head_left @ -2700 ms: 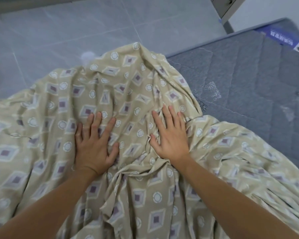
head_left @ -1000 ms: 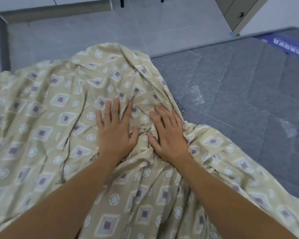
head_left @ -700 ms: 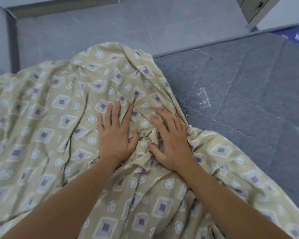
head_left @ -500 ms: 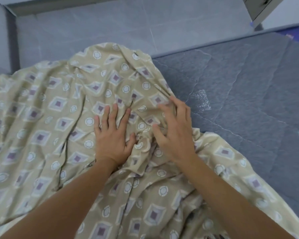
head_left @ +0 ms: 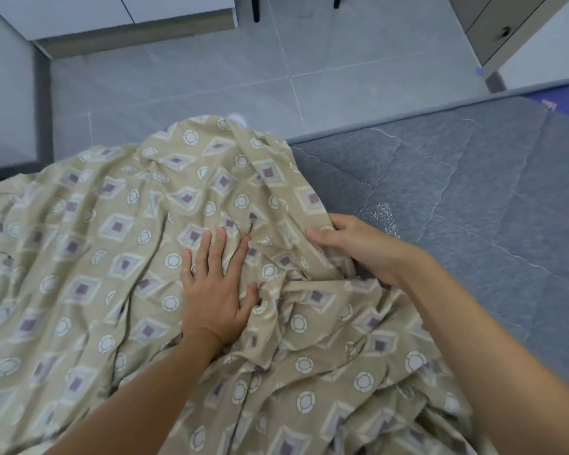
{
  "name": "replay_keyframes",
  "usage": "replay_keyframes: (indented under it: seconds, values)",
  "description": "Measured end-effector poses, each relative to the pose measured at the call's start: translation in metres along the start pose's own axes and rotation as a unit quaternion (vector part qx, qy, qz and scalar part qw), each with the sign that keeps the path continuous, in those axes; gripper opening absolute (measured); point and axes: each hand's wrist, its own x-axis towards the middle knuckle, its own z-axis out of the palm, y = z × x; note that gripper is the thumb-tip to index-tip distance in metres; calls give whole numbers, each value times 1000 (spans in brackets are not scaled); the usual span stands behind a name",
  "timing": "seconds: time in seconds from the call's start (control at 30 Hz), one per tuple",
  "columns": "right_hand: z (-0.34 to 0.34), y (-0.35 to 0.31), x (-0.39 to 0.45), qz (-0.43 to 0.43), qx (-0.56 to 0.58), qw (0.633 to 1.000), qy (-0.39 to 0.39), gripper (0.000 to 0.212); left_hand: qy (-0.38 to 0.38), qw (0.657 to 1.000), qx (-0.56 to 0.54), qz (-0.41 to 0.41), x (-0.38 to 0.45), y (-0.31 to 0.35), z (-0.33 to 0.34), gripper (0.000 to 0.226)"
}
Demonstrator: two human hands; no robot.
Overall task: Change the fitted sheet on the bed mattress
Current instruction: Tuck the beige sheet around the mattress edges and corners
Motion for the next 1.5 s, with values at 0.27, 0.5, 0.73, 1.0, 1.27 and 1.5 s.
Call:
replay_keyframes:
  seconds: [0.27,0.5,0.73,1.0,1.27,1.5]
  values:
    - [-5,-1,3,-53,-115,989,80,22,-14,1000,2,3,1,-1,-2,76]
    - [-45,-29,11,-69,-196,966,155,37,-20,1000,-12,0,0,1,-5,75]
    - [-95,-119,50,-130,-425,846,294,27,-30,999,-23,6,0,1,-9,71]
    - [-95,-111,97,-125,-393,883,224,25,-35,999,-12,1,0,0,-6,72]
    - [-161,-152,122,-171,-402,834,336,31,-24,1000,18,5,-1,-4,2,81]
    - [-93,-51,78,-187,-542,751,327,78,-30,999,10,2,1,-1,-3,76]
